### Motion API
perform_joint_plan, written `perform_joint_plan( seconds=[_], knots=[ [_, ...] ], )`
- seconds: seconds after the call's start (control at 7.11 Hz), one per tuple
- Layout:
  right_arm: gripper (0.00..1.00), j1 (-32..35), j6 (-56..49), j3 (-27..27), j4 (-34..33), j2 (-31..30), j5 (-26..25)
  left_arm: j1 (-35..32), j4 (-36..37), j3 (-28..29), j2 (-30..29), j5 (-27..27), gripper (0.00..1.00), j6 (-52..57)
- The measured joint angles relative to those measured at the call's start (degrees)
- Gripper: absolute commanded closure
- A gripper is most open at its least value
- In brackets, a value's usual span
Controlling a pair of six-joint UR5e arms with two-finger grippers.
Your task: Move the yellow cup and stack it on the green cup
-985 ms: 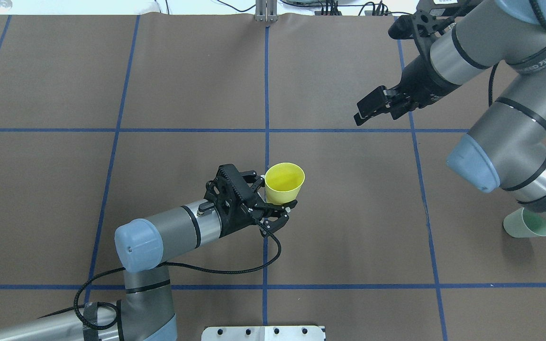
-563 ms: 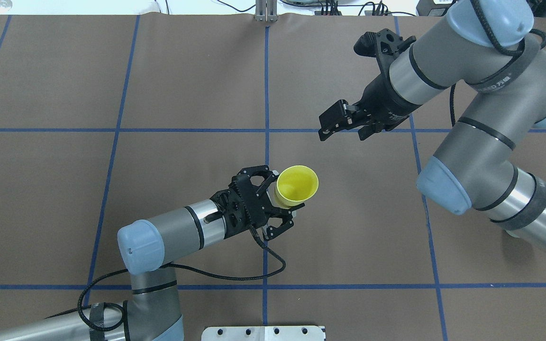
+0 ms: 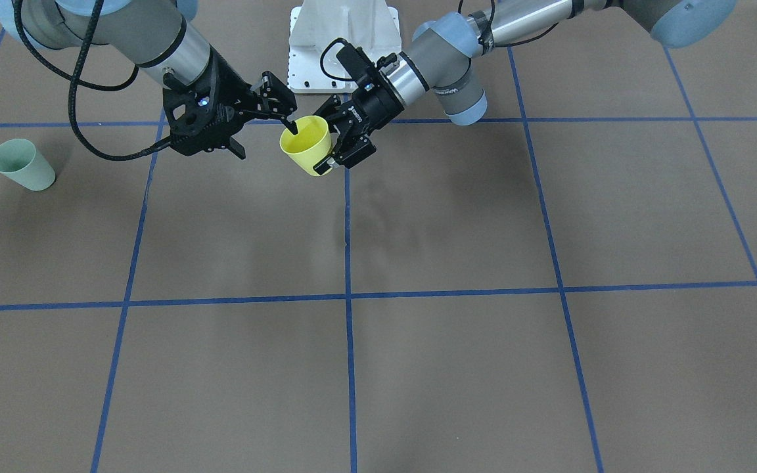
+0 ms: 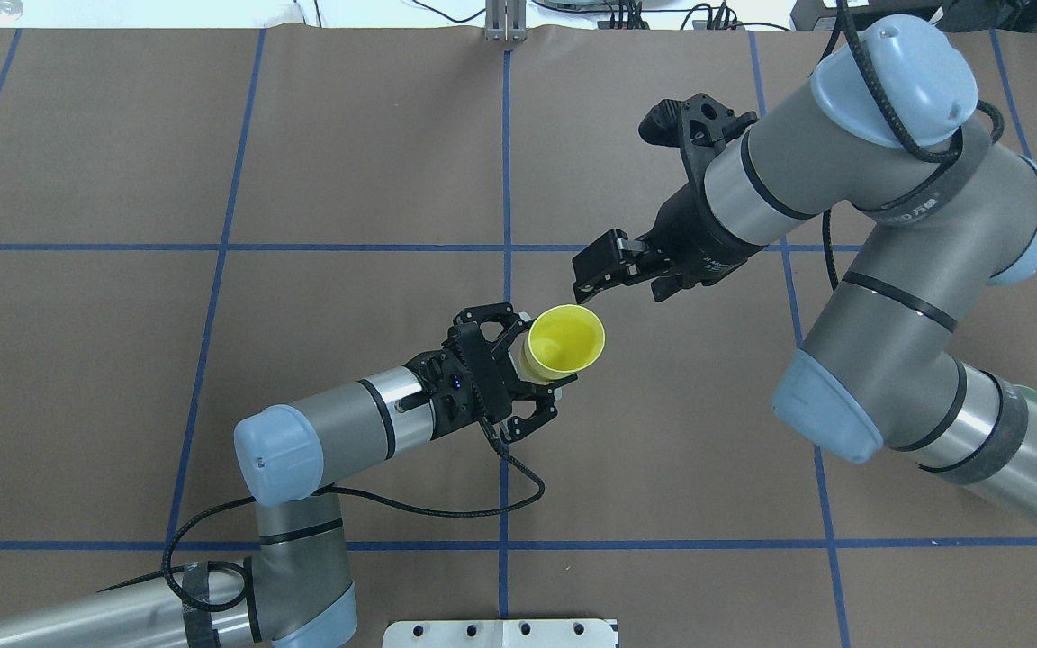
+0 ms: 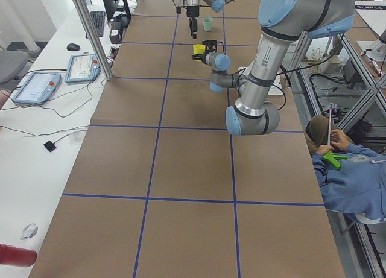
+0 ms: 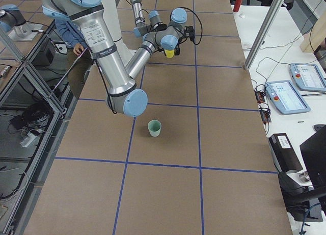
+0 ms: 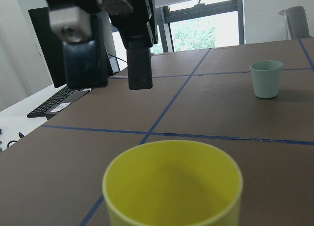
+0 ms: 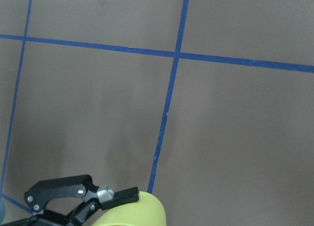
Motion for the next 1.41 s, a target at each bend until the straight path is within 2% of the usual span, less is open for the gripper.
perform_joint_plan(
  seconds=[0.7,1.41],
  knots=[
    [0.03,-3.1,1.1,0.6,-0.2,-0.3,-6.1,0.0,1.0,1.0,-0.8,-0.1,1.00,-10.6],
    [0.07,-4.1,1.1,2.2,-0.1,-3.0,-6.6,0.2,0.8,-0.1,-0.6,-0.1,1.00,-10.1]
  ],
)
